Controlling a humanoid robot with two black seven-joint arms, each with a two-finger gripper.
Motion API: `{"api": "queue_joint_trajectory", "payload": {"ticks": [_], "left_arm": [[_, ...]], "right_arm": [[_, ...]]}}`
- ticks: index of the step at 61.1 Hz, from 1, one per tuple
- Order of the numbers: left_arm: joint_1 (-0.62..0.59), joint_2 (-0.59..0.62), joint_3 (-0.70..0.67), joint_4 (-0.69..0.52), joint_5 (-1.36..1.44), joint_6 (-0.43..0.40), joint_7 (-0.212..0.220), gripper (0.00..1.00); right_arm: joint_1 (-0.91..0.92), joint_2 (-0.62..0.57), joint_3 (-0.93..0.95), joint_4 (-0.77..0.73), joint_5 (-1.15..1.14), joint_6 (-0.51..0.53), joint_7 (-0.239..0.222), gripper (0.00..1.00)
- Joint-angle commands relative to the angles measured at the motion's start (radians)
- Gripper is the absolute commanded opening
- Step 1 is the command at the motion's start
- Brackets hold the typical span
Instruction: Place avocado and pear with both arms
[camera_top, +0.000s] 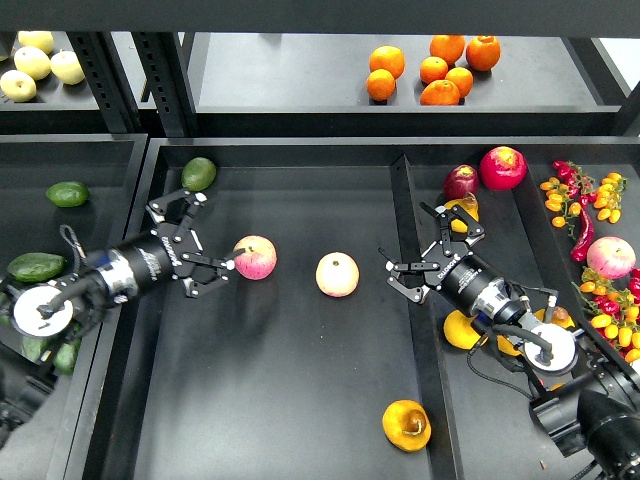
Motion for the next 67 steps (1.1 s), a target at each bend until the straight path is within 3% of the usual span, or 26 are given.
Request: {"api": "queue_joint_trajectory", "payload": {"ticks": [1,18,25,32,57,67], "left_arm": [[0.026,-0.089,-0.044,-0.009,-0.001,0.0,-0.014,0.93],[0.084,-0.129,-0.116,-0.012,-0.001,0.0,-0.023,0.94],[0.089,-0.129,-0.11,0.0,-0.002,0.0,-0.071,0.95],[0.09,-0.129,-0.109,0.005,-0.042,0.0,-0.08,0.96],[0.092,-0.129,-0.101,0.025,-0.137,0.0,-0.08,0.97],[0.092,-0.129,-0.103,0.025,-0.139,0.0,-0.08,0.98]], "right_arm": [[0.0,0.0,0.005,0.0,0.0,0.0,-0.006,1.0],[0.001,0.0,0.008,0.003,0.0,0.0,-0.023,1.0],[0.001,0.0,0.008,0.009,0.0,0.0,-0.047,1.0],[0.001,0.0,0.006,0.01,0.0,0.0,-0.061,1.0],[0.078,0.0,-0.026,0.062,-0.117,0.0,-0.143,1.0],[0.107,-0.006,-0.116,0.09,-0.136,0.0,-0.208,1.0]]}}
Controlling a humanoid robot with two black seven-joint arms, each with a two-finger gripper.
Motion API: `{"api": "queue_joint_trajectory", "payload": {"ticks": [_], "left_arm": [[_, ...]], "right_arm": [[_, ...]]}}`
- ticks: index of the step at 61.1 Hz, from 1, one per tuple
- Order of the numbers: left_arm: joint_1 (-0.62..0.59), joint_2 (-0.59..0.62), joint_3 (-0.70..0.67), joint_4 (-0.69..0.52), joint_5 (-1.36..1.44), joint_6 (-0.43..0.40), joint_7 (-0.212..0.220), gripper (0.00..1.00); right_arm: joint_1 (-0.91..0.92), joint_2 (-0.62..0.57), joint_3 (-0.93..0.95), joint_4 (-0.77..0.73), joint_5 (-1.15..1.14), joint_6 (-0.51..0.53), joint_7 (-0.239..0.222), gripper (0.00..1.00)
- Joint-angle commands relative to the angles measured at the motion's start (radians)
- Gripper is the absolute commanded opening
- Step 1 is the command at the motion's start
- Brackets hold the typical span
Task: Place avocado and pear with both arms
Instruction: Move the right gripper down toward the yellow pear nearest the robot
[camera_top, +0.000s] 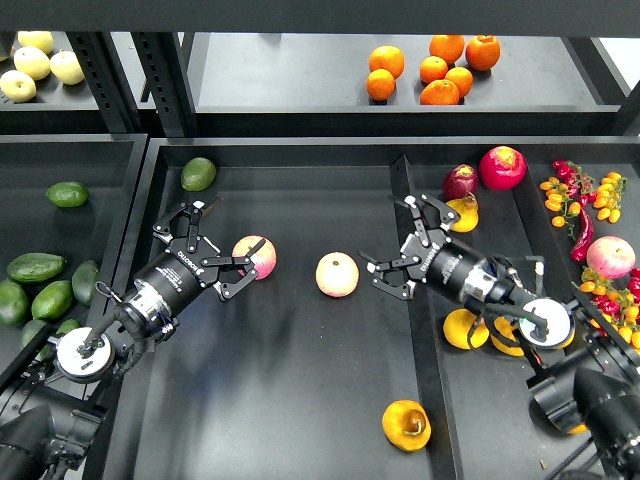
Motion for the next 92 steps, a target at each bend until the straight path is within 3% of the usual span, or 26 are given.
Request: {"api": "queue_joint_trajectory", "payload": {"ticks": [1,4,37,92], "left_arm": [[0.0,0.0,-0.002,0.0,-0.002,0.0,0.0,0.98],[0.0,0.0,-0.002,0.0,0.0,0.0,0.0,0.98],[0.009,0.0,-0.002,0.0,0.0,0.0,0.0,0.99],[0.019,0.0,0.0,0.003,0.0,0.0,0.0,0.99]], "right_arm": [[0.017,-0.014,-0.068,0.027,-0.01,0.0,-0.053,1.0],[0.023,-0.044,-0.105,0.041,-0.012,0.0,-0.077,1.0],[0.193,-0.291,-0.54,0.1,0.001,0.0,-0.077,0.99],[0.232,-0.305,-0.941,-0.025,-0.012,0.0,-0.077,1.0]]}}
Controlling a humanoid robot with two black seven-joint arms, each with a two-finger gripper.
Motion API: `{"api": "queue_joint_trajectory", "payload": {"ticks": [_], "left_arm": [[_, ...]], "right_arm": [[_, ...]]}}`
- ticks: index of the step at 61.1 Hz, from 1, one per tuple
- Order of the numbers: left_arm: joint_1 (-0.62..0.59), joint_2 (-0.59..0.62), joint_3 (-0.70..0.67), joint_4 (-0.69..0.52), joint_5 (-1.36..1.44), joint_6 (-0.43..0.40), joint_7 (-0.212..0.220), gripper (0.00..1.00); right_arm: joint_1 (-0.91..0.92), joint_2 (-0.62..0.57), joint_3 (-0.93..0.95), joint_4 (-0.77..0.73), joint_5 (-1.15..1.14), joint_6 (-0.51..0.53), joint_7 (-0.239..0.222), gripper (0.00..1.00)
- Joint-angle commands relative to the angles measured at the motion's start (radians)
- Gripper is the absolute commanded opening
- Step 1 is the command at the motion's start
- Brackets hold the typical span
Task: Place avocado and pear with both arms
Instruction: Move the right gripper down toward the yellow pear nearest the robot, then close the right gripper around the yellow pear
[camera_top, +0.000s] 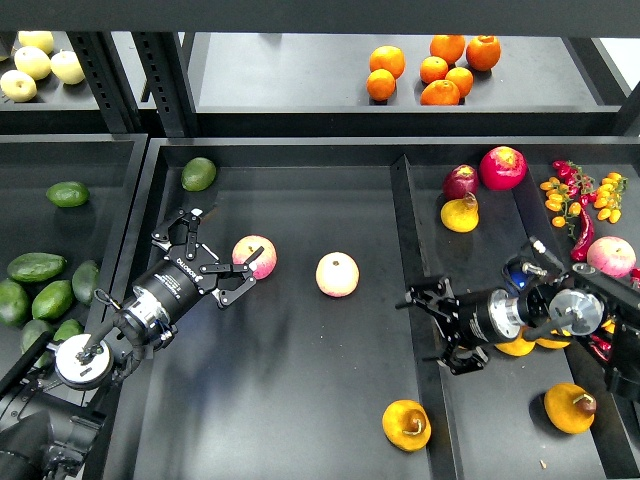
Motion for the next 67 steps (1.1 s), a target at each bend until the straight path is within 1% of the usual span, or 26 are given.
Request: {"api": "queue_joint_trajectory", "payload": {"ticks": [1,29,67], "left_arm": [[0.0,0.0,0.0,0.0,0.0,0.0,0.0,0.99],[0.001,0.0,0.0,0.002,0.0,0.0,0.0,0.99],[0.003,0.0,0.001,0.002,0.0,0.0,0.0,0.99]], "right_arm": [[0.009,0.0,-0.034,-0.009,0.003,0.0,0.0,1.0],[-0.01,0.017,-0.088,-0.001,0.021,0.0,0.0,1.0],[-0.022,0.026,-0.176,0.054,0.132,0.0,0.0,0.99]]}}
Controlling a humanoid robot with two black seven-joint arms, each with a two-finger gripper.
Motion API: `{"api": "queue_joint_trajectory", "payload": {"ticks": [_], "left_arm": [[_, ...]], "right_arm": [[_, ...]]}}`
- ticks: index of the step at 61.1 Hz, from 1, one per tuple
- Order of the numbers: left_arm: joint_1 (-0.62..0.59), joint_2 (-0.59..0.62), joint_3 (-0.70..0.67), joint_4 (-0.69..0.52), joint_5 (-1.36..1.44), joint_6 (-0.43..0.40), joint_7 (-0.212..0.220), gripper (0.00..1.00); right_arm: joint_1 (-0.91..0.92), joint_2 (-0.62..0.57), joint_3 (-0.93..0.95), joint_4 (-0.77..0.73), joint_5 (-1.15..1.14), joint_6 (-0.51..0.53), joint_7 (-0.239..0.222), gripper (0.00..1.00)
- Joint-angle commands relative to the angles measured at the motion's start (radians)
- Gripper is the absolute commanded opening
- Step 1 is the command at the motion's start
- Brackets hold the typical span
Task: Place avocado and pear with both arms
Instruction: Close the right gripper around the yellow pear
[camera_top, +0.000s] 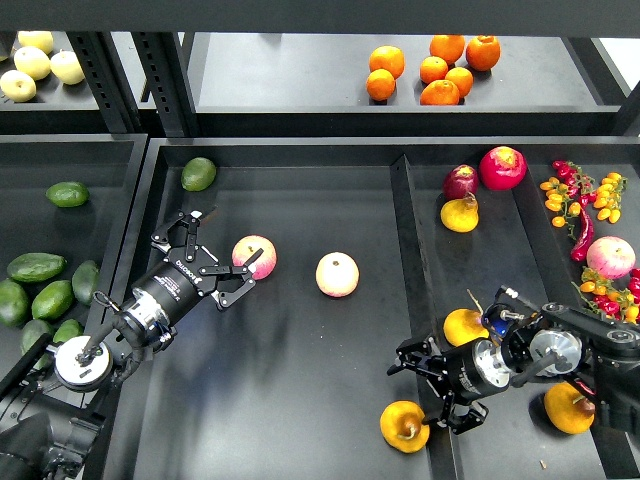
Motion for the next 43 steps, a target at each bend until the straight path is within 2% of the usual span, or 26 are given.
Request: {"api": "queue_joint_trajectory", "payload": {"ticks": [1,16,23,27,29,30,36,40,43], "left_arm": [[0.0,0.0,0.001,0.0,-0.001,0.0,0.0,0.99],[0.0,0.0,0.001,-0.001,-0.001,0.0,0.0,0.99],[0.001,0.0,0.001,-0.001,-0.001,0.0,0.0,0.99],[0.005,0.0,0.003,-0.001,-0.001,0.0,0.0,0.99],[0.006,0.0,0.003,-0.001,-0.001,0.0,0.0,0.99],[0.008,0.0,0.003,-0.003,-0.001,0.0,0.0,0.99],[0.011,0.0,0.003,-0.003,-0.001,0.0,0.0,0.99],[0.014,0.0,0.003,-0.006,-0.001,0.0,0.0,0.99],[0.017,0.0,0.003,-0.008,-0.001,0.0,0.0,0.99]], "right_arm": [[0.0,-0.003,-0.021,0.008,0.013,0.0,0.0,0.99],[-0.02,-0.003,-0.027,0.015,0.015,0.0,0.0,0.99],[-0.037,-0.003,-0.025,0.014,0.012,0.0,0.0,0.92],[-0.049,-0.003,-0.024,0.015,0.012,0.0,0.0,0.79],[-0.052,-0.003,-0.022,0.014,0.015,0.0,0.0,0.7],[-0.054,-0.003,-0.022,0.014,0.018,0.0,0.0,0.62],[-0.056,-0.004,-0.018,0.017,0.015,0.0,0.0,0.39],[-0.057,-0.023,-0.005,0.035,-0.001,0.0,0.0,0.29],[-0.057,-0.035,-0.001,0.051,-0.005,0.0,0.0,0.26]]}}
